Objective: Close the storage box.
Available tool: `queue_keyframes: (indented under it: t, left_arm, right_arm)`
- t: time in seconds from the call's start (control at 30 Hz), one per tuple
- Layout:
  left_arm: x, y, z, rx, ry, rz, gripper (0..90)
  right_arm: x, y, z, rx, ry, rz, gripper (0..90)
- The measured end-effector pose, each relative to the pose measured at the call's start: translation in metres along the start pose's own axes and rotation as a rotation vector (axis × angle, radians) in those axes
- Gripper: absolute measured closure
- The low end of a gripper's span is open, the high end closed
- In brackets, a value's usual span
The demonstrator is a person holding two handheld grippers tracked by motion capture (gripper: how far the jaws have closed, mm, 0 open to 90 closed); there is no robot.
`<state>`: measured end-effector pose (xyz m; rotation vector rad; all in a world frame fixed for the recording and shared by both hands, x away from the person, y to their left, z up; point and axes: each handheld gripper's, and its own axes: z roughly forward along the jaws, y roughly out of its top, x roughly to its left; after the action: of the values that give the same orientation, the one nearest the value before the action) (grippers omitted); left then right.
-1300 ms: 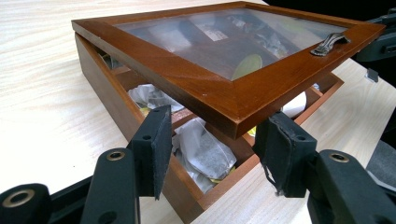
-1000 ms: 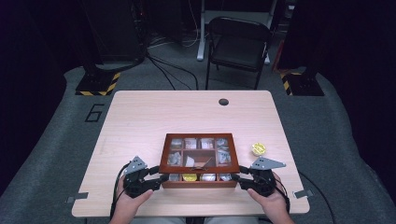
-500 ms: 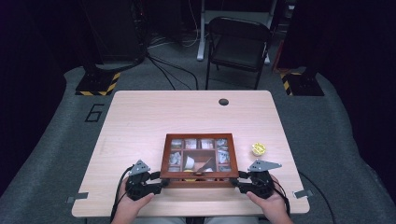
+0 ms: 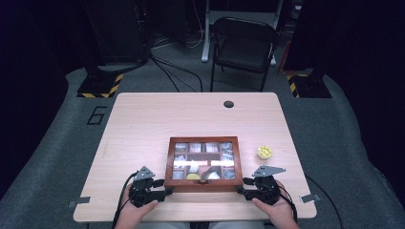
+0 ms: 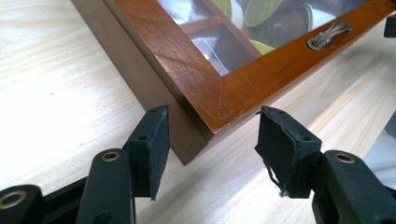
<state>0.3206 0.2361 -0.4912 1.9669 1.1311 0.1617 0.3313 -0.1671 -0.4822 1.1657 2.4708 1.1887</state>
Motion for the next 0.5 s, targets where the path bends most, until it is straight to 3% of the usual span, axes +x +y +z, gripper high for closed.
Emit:
queue_keyframes:
  t: [0.23,0.5]
  left_arm:
    - [0.002,0.002,-0.006,-0.023,-0.016,-0.002,43.3]
    - [0.011,0.007,-0.019,-0.08,-0.012,-0.032,43.0]
  right_arm:
    - [0.001,-0.001,-0.005,-0.019,0.003,0.001,46.8]
    - [-0.005,-0.004,-0.022,-0.094,-0.003,0.059,45.9]
